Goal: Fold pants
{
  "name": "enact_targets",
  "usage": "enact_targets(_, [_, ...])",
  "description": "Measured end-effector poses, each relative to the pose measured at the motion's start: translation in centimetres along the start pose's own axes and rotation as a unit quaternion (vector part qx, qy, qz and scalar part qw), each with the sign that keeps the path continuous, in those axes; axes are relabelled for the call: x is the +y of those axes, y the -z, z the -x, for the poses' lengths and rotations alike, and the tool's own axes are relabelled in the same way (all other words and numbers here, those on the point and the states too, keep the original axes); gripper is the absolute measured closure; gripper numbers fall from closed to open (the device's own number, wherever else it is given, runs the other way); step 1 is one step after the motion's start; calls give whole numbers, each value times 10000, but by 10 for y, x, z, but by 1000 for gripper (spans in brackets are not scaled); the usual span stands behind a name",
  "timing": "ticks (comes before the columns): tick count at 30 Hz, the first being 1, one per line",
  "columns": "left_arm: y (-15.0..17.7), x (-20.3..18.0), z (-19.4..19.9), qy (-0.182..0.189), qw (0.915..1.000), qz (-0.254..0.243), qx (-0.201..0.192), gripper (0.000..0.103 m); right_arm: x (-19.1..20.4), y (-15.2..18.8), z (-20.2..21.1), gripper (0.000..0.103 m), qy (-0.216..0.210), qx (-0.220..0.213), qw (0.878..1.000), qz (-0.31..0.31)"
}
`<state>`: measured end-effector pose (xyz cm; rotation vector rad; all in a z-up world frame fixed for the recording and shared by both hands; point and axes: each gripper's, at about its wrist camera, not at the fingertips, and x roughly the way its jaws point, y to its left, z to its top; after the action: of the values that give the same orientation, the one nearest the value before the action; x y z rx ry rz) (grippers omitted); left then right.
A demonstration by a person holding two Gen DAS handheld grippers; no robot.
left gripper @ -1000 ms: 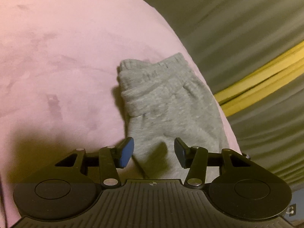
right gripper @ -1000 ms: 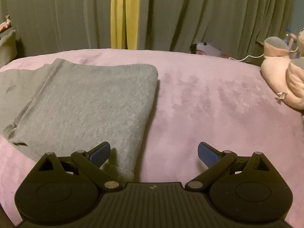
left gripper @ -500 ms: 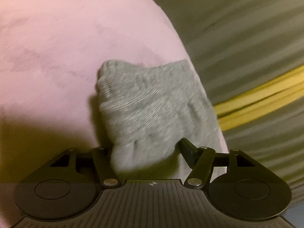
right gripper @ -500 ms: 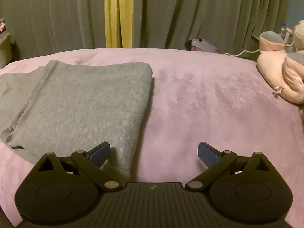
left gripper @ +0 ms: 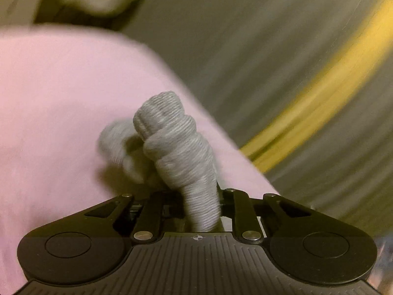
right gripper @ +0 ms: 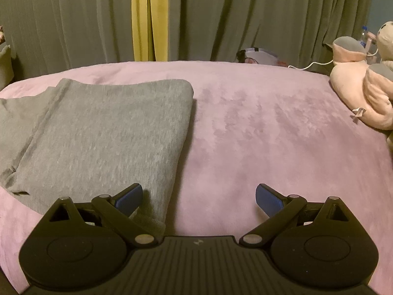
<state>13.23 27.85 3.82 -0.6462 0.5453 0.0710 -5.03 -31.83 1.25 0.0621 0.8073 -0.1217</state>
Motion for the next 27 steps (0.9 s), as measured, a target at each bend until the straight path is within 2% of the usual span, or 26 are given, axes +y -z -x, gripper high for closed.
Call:
enact_targets(3, [0,-68,26,414,9928,-1084,-287,84,-1,-1,3,4,67,-123,9999,-89])
enact_targets(5, [12,-117,44,931,9802,-1696,-418,84,-4,-4,5,4,91,-206,9995,-237])
enact_targets(6, [22,-141,53,1161,9713,-2021,-483,84,-6,-5,6,4,92,-258,9991,-313])
enact_targets(8, [55,-191,67,1576,9479,-2720,-514,83,-8,-8,10,4,76,-386,9982,-450])
enact_targets(10, [95,-232,70,1912,9257,-3242,-377,83,-11,-9,14,4,51,-510,9972,-536])
enact_targets(11, [117,-248,69,1987,9181,-3420,-250,80,-13,-10,16,4,43,-563,9967,-576])
enact_targets(13, [172,-277,58,1876,9075,-3751,204,67,-18,-10,19,4,9,-627,9957,-677])
enact_targets(14, [197,-285,53,1798,9009,-3927,437,52,-21,-9,20,4,-16,-653,9951,-748])
enact_targets(15, [226,-292,46,1677,8898,-4169,794,47,-24,-8,20,4,-32,-673,9944,-819])
enact_targets(17, [273,-302,18,1254,8549,-4639,1957,47,-31,-6,22,4,-108,-703,9921,-1034])
enact_targets(18, [289,-303,12,1039,8413,-4793,2272,47,-35,-5,22,4,-173,-719,9906,-1155])
enact_targets(19, [299,-300,18,943,8352,-4977,2142,46,-40,-4,22,4,-273,-736,9885,-1292])
enact_targets(20, [298,-296,21,1011,8313,-5096,1973,40,-44,-4,22,4,-371,-750,9866,-1402])
enact_targets(21, [293,-292,28,1170,8293,-5107,1945,25,-48,-5,20,4,-479,-756,9843,-1523])
enact_targets(22, [283,-286,33,1319,8345,-4962,2002,20,-50,-5,19,4,-565,-743,9826,-1607])
enact_targets(23, [274,-280,35,1420,8441,-4747,2050,14,-51,-7,16,4,-676,-710,9807,-1690])
enact_targets(25, [245,-259,36,1422,8706,-4198,2134,14,-49,-11,10,4,-897,-615,9775,-1809])
enact_targets(27, [231,-259,29,1055,8962,-3734,2152,12,-45,-14,3,4,-1152,-476,9738,-1901])
